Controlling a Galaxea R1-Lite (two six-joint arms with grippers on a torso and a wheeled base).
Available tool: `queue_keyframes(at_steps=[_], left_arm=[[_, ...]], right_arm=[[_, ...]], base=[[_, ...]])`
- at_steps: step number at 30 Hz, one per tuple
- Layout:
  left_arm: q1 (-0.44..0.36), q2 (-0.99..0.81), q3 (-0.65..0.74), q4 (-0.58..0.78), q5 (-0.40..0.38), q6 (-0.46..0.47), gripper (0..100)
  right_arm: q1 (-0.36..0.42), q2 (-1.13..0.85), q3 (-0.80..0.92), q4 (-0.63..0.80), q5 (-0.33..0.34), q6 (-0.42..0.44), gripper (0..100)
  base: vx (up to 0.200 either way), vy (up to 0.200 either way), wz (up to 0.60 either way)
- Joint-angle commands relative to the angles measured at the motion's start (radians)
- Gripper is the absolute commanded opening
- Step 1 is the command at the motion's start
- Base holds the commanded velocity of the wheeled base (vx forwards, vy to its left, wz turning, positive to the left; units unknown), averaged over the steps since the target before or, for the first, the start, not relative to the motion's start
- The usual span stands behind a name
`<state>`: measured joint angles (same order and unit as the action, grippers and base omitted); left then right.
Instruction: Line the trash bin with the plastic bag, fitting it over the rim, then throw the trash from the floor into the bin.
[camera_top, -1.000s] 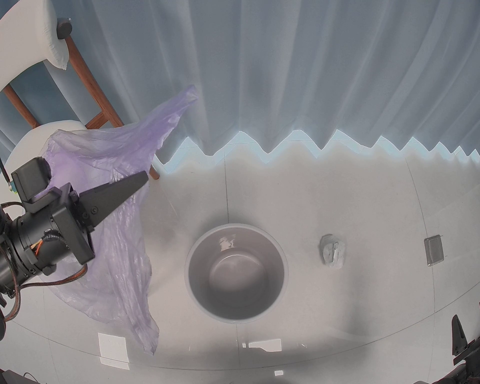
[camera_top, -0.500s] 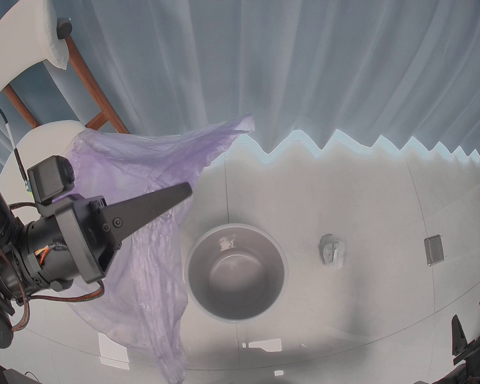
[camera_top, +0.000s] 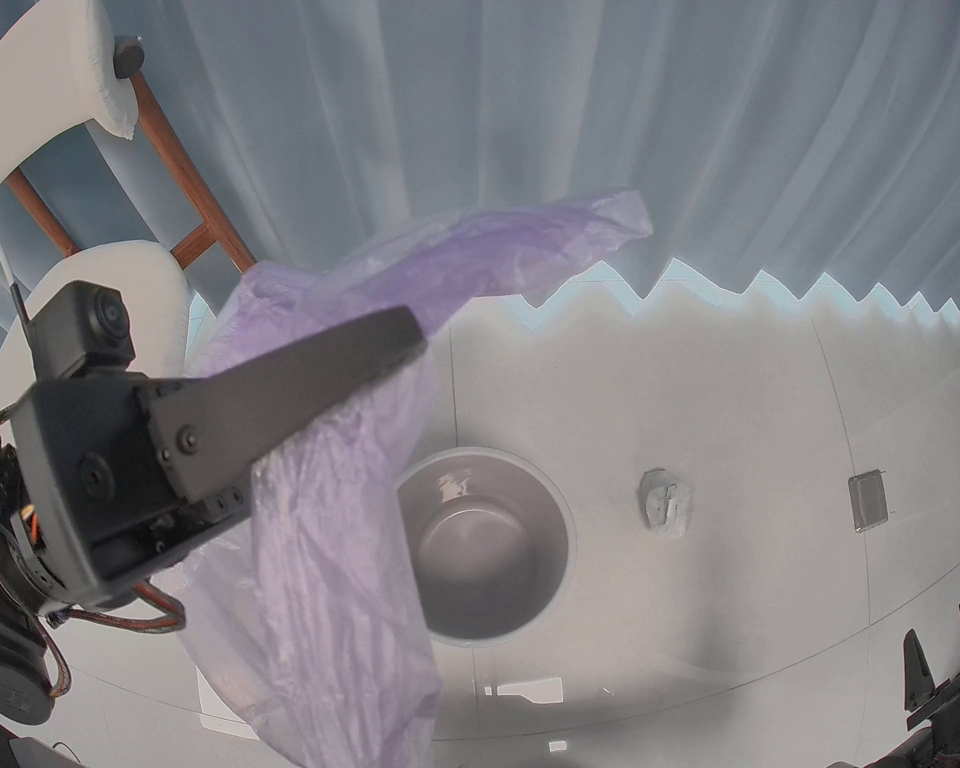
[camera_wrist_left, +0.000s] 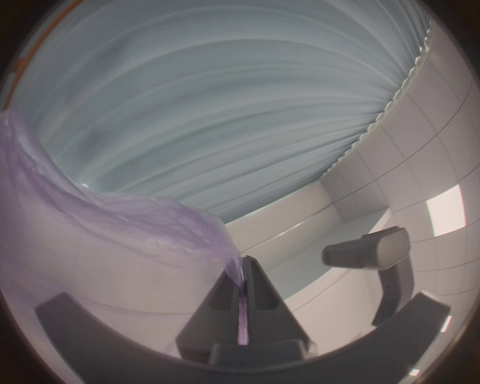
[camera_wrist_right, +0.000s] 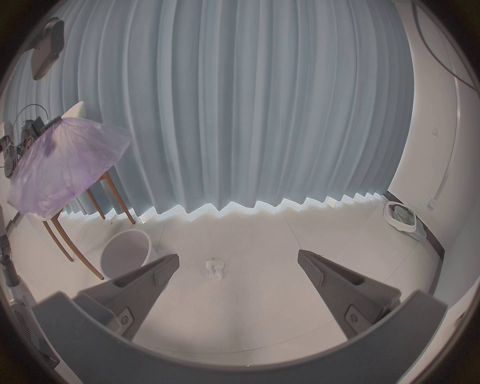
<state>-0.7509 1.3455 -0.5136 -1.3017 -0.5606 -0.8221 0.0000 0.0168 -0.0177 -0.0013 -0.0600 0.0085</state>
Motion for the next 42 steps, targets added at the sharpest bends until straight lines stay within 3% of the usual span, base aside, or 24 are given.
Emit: queue_keyframes(at_steps=[1,8,19,23,30,42], left_arm=[[-0.008,0.023,0.009,-0.056,-0.015,-0.049,0],[0.008,0.057,0.055,-0.110,-0.016,-0.049,0],[0.139,0.181,0.122,-0.108,-0.039,-0.045,0],[0.140,0.204,0.141,-0.106,-0.039,0.011,0],[0.180,0.300,0.168,-0.106,-0.035,0.242,0],[0.314,0.282,0.103,-0.103,-0.036,0.268,0]], right_arm=[[0.000,-0.017,0.018,0.000,0.000,0.001,100],[0.000,-0.017,0.018,0.000,0.000,0.001,100],[0.000,-0.017,0.018,0.000,0.000,0.001,100],[0.000,-0.017,0.018,0.000,0.000,-0.001,100],[0.000,-0.017,0.018,0.000,0.000,0.001,100],[0.000,-0.017,0.018,0.000,0.000,0.001,100]], base=[[0.000,0.000,0.00],[0.000,0.000,0.00],[0.000,0.000,0.00],[0.000,0.000,0.00],[0.000,0.000,0.00],[0.000,0.000,0.00]])
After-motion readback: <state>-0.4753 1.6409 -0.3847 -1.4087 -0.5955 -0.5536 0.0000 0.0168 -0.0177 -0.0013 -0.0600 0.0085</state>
